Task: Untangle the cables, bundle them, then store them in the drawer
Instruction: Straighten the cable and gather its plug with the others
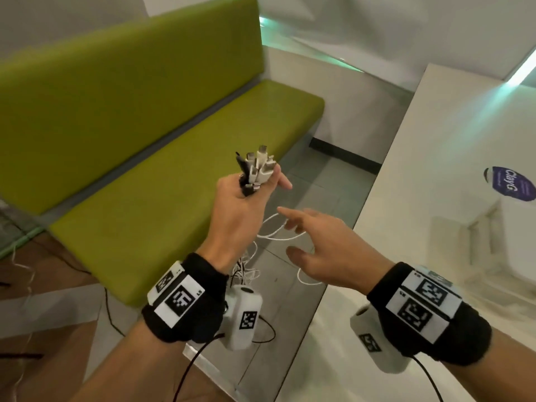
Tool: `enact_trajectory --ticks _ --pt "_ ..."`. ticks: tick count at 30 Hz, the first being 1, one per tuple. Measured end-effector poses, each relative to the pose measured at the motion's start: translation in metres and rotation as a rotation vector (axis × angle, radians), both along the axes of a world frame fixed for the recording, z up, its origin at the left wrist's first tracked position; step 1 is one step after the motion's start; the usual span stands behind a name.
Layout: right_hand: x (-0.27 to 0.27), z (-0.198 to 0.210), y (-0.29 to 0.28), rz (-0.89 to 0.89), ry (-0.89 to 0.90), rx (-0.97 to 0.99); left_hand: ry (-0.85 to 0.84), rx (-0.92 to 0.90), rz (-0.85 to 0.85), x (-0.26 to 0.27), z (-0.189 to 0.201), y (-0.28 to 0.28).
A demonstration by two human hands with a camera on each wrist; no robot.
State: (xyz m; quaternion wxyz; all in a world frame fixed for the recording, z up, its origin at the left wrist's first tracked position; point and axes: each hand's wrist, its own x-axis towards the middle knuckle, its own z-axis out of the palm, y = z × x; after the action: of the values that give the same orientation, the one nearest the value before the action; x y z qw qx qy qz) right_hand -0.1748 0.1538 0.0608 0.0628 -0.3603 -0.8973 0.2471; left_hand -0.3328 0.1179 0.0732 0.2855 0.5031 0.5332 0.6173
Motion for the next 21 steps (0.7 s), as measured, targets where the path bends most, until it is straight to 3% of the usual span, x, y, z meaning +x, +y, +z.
enact_trajectory --ticks 5,11,16,21 --pt "-0.031 0.015 -0.004 -0.036 0.067 -0.176 -0.153 -0.177 -0.109 -0.001 0.016 0.000" --pt "-0.053 0.026 -0.028 -0.076 0.062 -0.283 -0.127 -0.257 -0.104 -0.015 0.035 -0.013" --pt "-0.077 0.041 -0.043 -0.062 0.045 -0.265 -0.248 -0.284 -0.117 -0.017 0.061 -0.028" --pt "-0.060 0.045 -0.051 -0.085 0.329 -0.177 -0.195 -0.318 -0.085 -0.008 0.074 -0.044"
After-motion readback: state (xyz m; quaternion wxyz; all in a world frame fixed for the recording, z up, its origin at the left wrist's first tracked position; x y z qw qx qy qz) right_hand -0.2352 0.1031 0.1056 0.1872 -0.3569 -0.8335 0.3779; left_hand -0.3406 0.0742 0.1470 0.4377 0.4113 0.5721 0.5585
